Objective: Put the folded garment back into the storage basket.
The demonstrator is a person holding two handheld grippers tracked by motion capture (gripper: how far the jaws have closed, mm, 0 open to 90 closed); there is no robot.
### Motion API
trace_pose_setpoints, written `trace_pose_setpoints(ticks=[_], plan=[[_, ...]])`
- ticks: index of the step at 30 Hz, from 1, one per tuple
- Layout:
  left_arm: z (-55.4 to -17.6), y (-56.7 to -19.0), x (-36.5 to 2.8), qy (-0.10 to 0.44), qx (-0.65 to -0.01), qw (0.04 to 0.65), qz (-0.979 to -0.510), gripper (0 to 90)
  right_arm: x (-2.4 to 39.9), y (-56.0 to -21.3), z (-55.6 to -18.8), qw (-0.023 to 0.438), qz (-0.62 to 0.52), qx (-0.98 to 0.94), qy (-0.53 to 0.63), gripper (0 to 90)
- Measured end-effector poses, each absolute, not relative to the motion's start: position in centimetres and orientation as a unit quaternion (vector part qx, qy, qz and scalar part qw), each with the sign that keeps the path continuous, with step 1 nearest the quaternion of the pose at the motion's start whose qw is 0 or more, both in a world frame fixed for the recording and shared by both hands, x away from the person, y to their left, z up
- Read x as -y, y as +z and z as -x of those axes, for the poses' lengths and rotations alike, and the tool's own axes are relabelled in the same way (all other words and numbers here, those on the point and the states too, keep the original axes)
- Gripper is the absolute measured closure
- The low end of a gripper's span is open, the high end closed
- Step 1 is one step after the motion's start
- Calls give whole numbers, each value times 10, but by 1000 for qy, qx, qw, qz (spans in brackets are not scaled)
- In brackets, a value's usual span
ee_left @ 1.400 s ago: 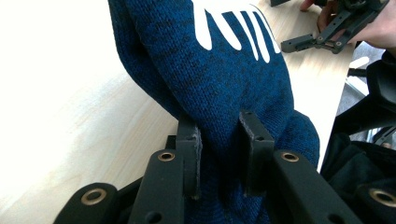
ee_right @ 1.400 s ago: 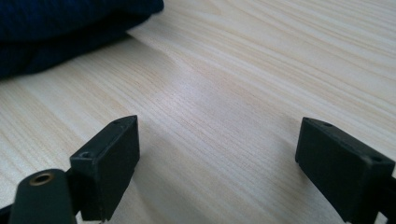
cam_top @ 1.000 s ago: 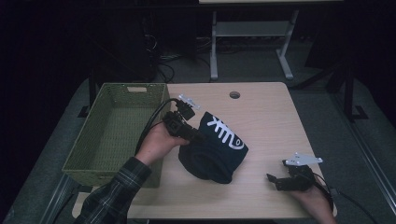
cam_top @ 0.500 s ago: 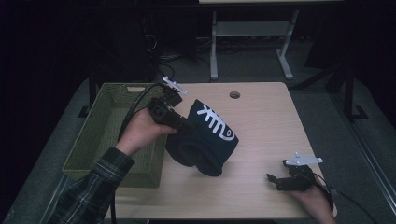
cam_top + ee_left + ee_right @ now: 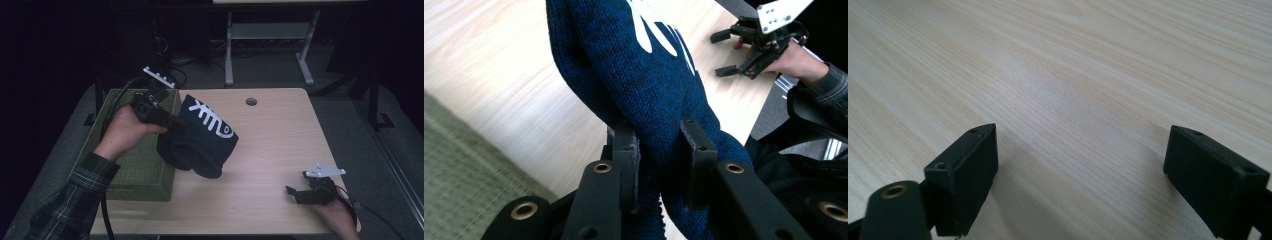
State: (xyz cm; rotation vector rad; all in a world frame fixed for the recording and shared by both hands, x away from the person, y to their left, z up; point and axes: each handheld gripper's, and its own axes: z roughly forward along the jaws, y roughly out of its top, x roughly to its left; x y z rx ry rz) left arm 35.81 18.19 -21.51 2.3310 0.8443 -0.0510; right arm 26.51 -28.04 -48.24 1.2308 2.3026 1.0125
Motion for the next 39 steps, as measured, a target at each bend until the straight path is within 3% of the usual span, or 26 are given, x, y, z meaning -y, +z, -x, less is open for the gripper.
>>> trace_pose_setpoints(ticks=[39], plan=[[-334,-185,-326,39,-432,374,-819,735,281,-482,-266,172,-439,-807,356,136]])
